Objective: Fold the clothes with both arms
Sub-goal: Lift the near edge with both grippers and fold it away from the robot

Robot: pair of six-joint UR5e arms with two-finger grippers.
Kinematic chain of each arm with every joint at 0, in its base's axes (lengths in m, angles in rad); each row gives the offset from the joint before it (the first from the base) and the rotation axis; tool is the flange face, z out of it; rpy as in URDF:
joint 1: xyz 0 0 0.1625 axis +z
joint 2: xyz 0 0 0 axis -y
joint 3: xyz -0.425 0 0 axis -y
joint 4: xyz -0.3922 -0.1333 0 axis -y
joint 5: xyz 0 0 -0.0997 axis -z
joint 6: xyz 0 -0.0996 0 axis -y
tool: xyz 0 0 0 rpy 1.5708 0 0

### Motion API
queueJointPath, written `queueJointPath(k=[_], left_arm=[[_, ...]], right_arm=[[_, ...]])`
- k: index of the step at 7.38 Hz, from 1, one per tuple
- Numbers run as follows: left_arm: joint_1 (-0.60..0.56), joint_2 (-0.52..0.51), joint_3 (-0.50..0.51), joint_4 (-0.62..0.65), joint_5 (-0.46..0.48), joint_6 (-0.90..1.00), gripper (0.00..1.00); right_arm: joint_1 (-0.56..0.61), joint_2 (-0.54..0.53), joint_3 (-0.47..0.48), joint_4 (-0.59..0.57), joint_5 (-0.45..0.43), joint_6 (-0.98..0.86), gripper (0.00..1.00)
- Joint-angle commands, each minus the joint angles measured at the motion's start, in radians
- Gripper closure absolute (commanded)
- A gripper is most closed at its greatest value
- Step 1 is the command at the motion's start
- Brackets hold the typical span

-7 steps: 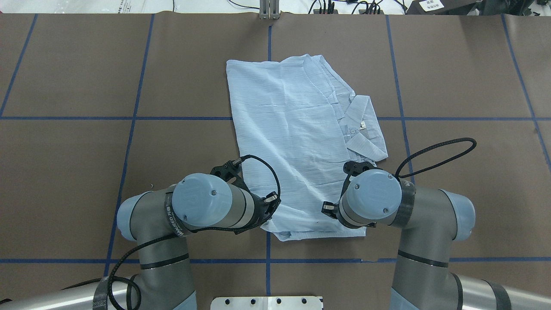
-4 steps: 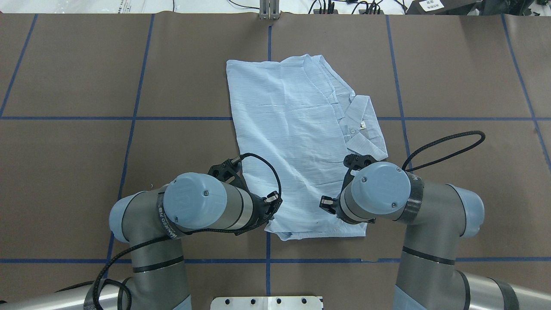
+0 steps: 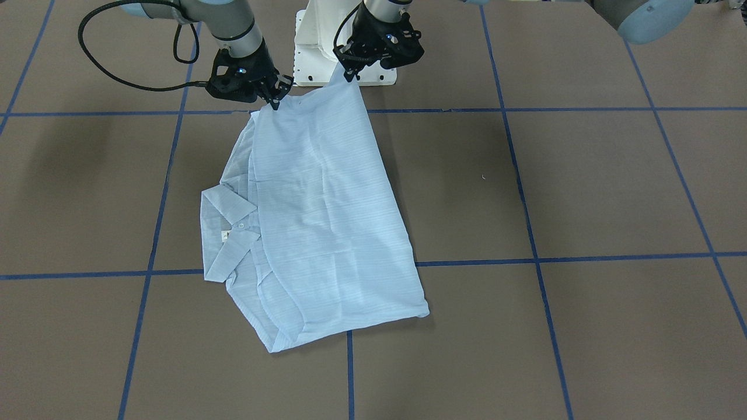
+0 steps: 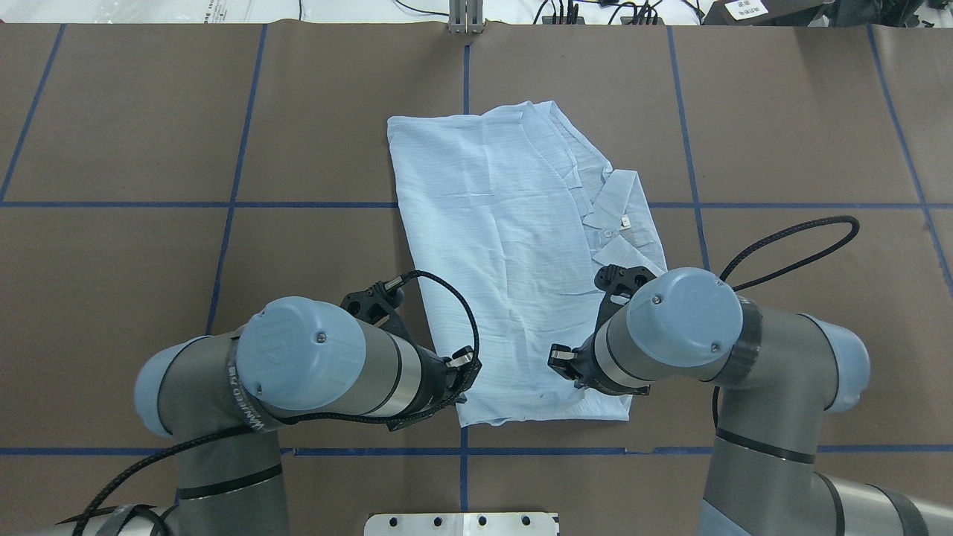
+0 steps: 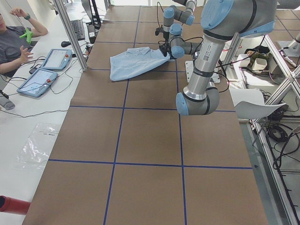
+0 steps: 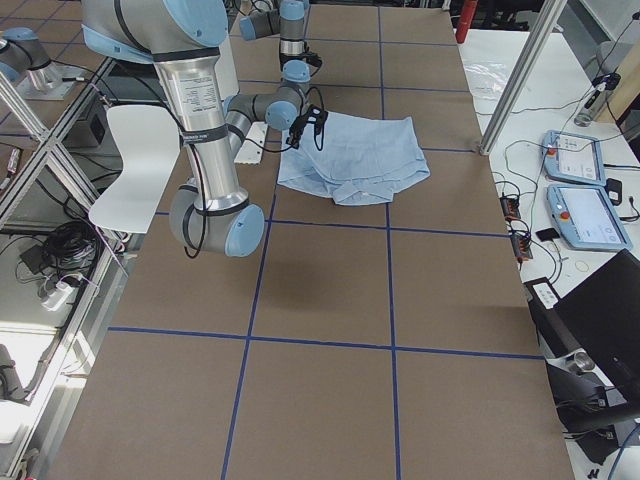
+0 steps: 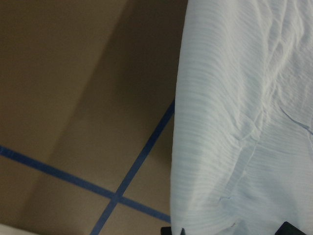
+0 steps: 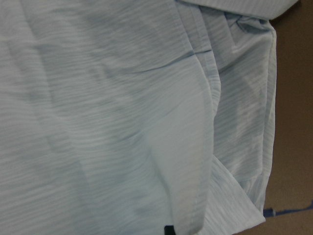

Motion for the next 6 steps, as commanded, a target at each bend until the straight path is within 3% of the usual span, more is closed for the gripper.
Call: queueJointPath(k=[1,3,6], left_arm=[[0.084,0.003,-0.096,0.117,-0.023,-0.006,1.0],[0.084,0.006,-0.188,0.261,-0.038,-0.003,1.0],[-0.113,0.0,-0.106,0.264,-0.057,0.093,1.0]], right_arm=[[-0.017,-0.003,0.074,-0.001,0.169,0.01,1.0],[-0.031,0.014,0.053,0.005,0.156,0.02,1.0],[0.101,0.164,-0.098,0.007,0.086,-0.096,1.0]])
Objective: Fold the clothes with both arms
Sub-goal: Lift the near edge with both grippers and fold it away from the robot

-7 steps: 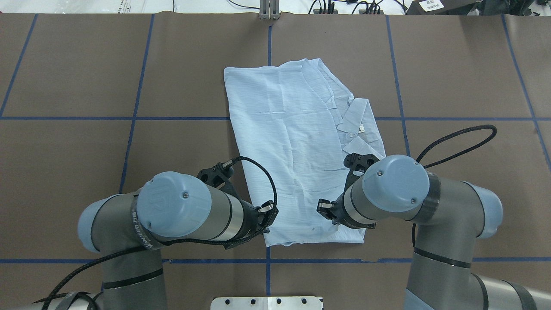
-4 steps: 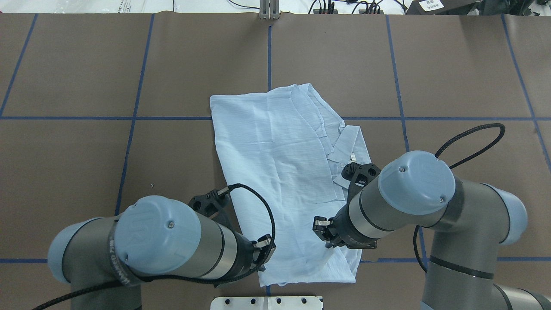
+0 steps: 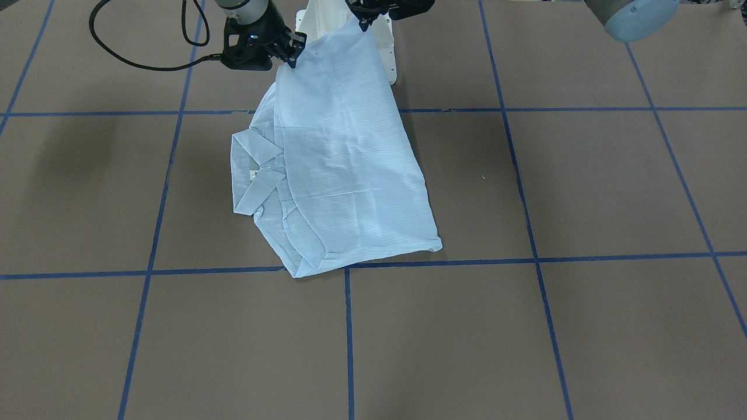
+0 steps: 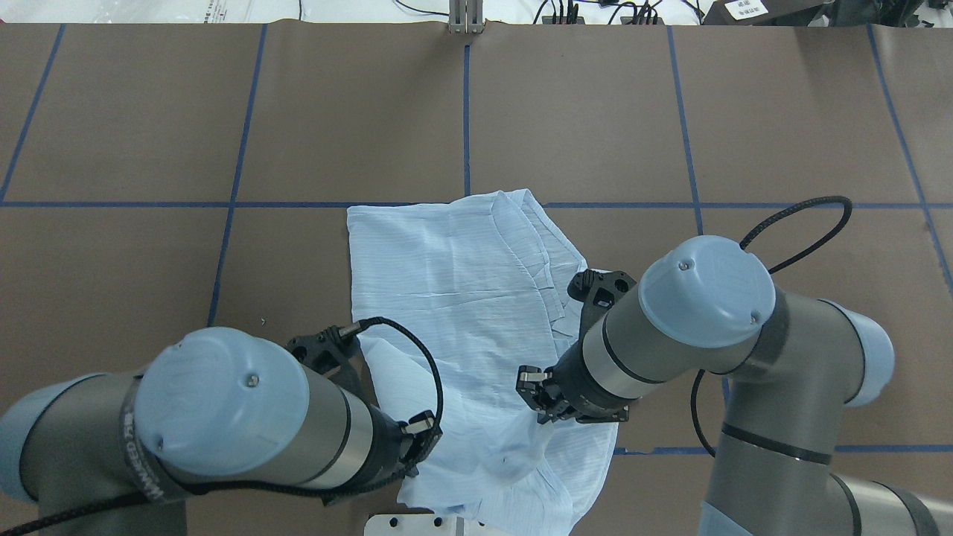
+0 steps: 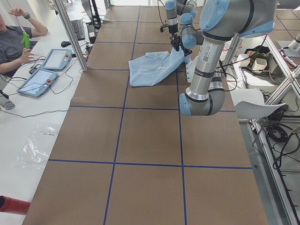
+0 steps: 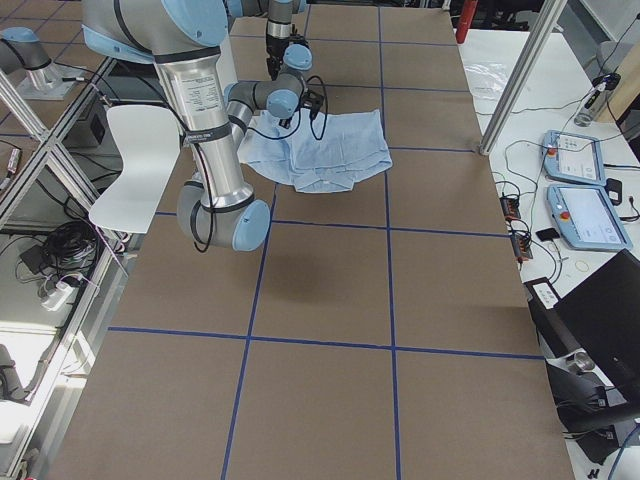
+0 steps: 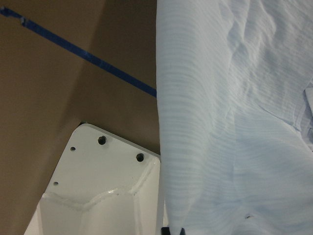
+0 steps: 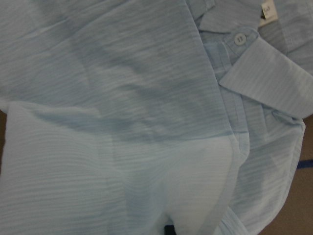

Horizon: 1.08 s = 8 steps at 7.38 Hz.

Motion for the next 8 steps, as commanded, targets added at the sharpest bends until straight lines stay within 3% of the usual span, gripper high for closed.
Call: queueJointPath(k=[1,4,6,8], left_arm=[[-0.141,-0.007,0.076,-0.001,-0.037,0.093,1.0],[-0.276,-0.021,0.248,-0.101,-0.042,0.196,1.0],[-0.308,-0.027,0.313,-0.158,-0.042,0.225,1.0],[-0.344,-0.053,0.406,-0.216,-0.042,0.241,1.0]], right_arm=[[0.092,0.1,-0.098,0.002,-0.016,-0.095,1.0],[0.158,0.23,-0.295,0.005,-0.016,-0.202,1.0],[0.201,0.314,-0.453,0.006,-0.016,-0.282,1.0],[0.235,0.356,-0.544,0.027,-0.016,-0.325,1.0]])
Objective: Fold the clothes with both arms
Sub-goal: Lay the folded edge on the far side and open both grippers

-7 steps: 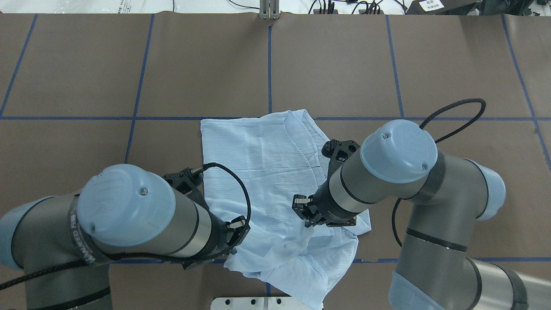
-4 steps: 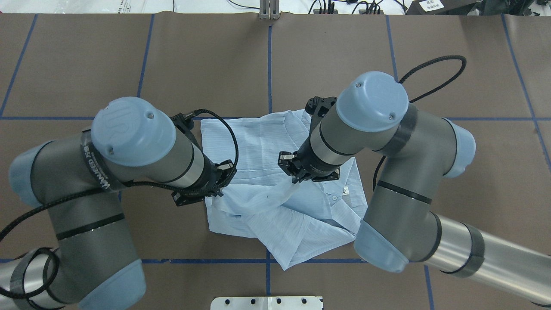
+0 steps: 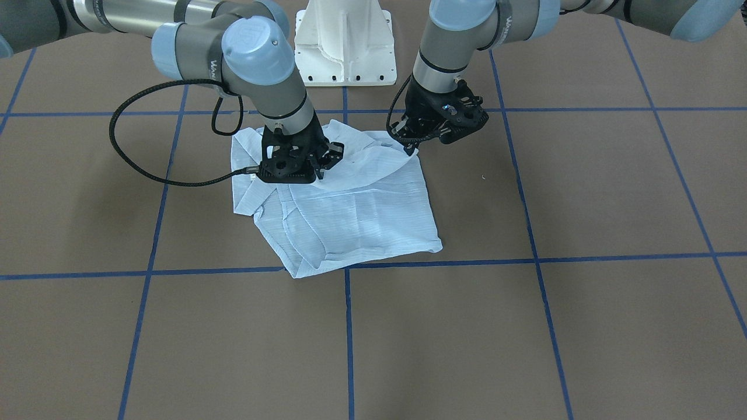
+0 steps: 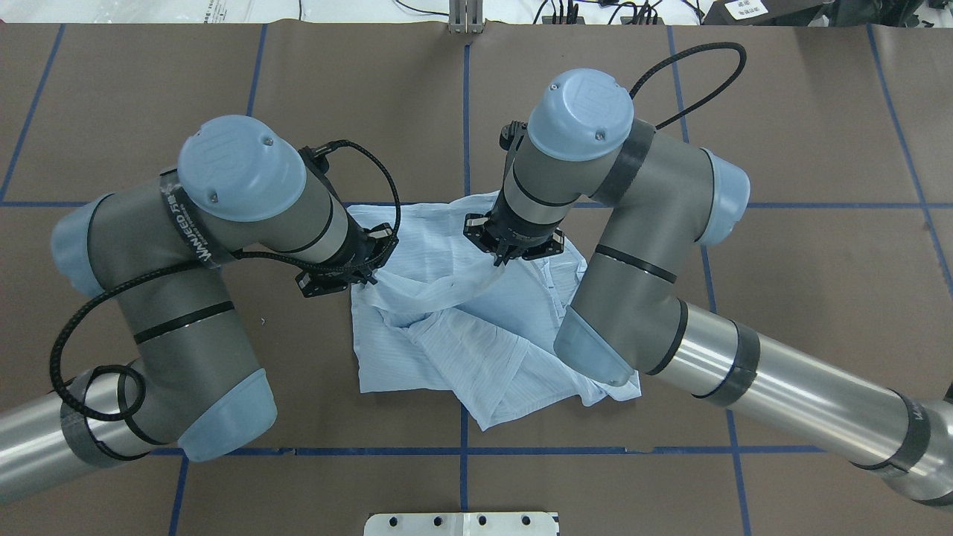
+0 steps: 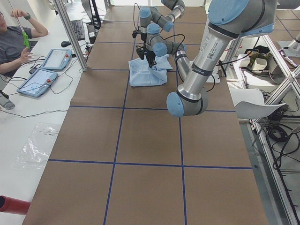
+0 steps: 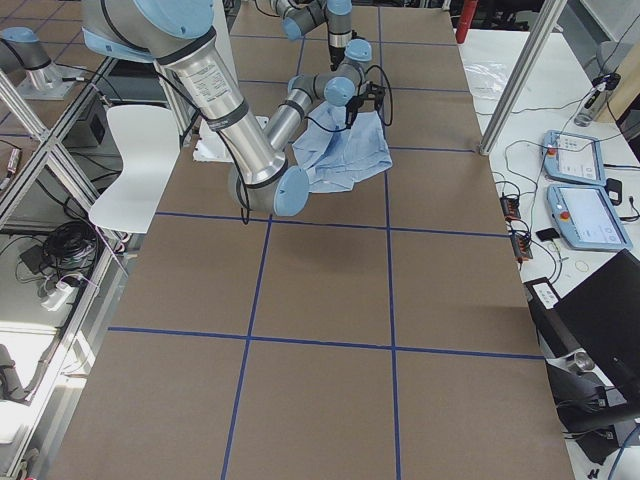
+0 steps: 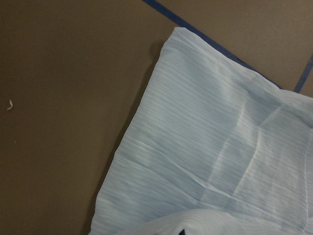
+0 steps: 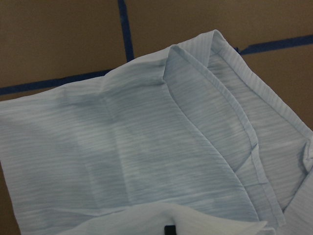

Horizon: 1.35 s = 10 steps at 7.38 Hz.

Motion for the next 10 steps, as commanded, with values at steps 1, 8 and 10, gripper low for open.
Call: queueJointPath(k=[1,8,10], left_arm=[[-0.044,-0.015,0.088,-0.063,0.0,0.032,1.0],[-0.088,-0.071,0.31,-0.218,0.0,0.037,1.0],[-0.113,-0.076,0.365,-0.259,0.0,0.041,1.0]], right_arm=[[0.036,0.049,-0.131,0.065,0.0,-0.036,1.0],[0.043,0.12,-0.339,0.182,0.0,-0.038,1.0],[0.043,0.12,-0.356,0.182,0.0,-0.038,1.0]])
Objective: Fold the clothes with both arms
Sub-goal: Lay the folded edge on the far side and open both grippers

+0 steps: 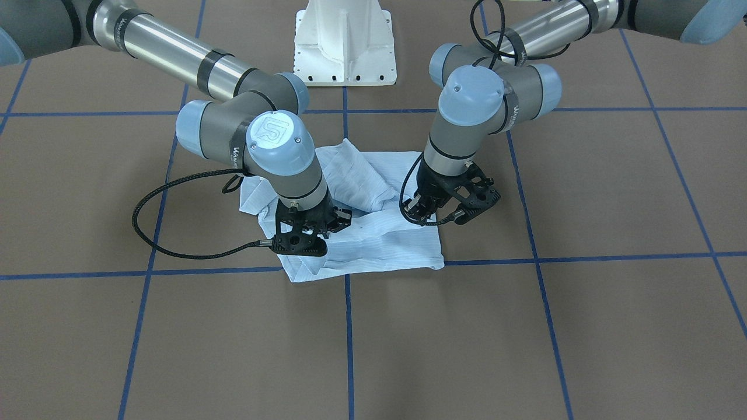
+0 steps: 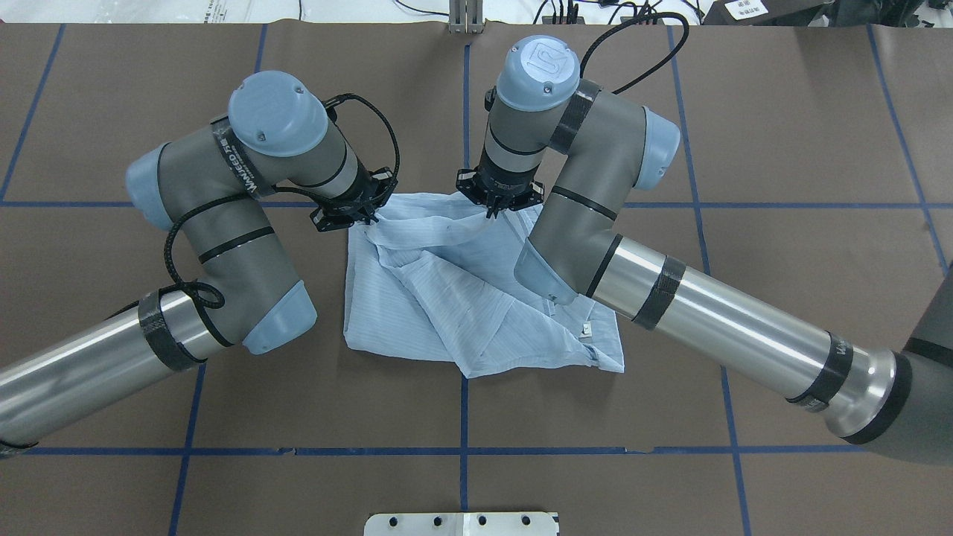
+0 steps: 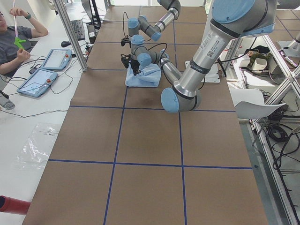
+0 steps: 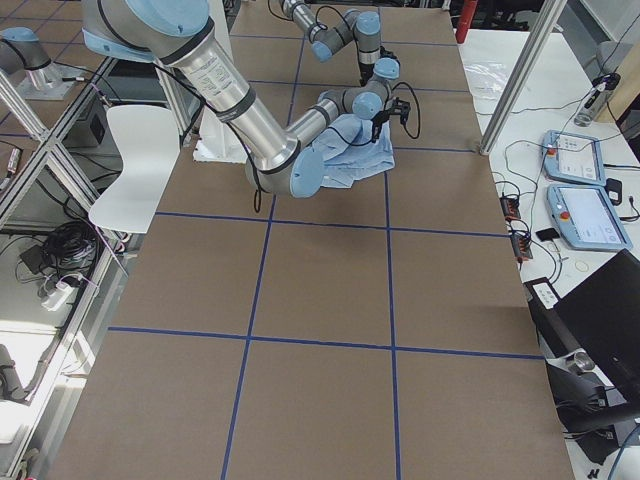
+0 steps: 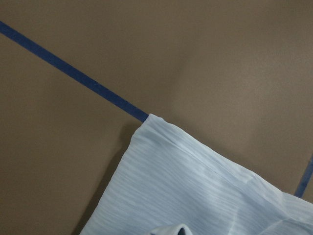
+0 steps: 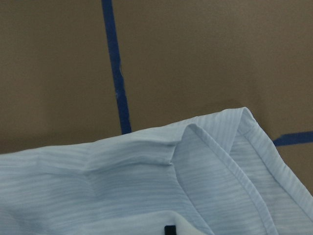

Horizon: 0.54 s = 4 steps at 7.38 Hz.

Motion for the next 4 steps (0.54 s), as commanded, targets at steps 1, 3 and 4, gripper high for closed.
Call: queueJointPath(k=[1,3,4], left_arm=[[-0.016,-0.011,0.055,-0.046,0.0,0.002,1.0],[-0.014,-0.039,0.064,-0.045,0.0,-0.008,0.27],[-0.019,-0.048,0.064,-0.034,0.002,-0.02,0.01]], right_arm=[[0.0,0.0,-0.013,0.002,0.0,0.002,1.0],[0.002,0.0,-0.013,0.019,0.0,0.015,0.33],[0.002,0.0,-0.013,0.019,0.0,0.014,0.0]])
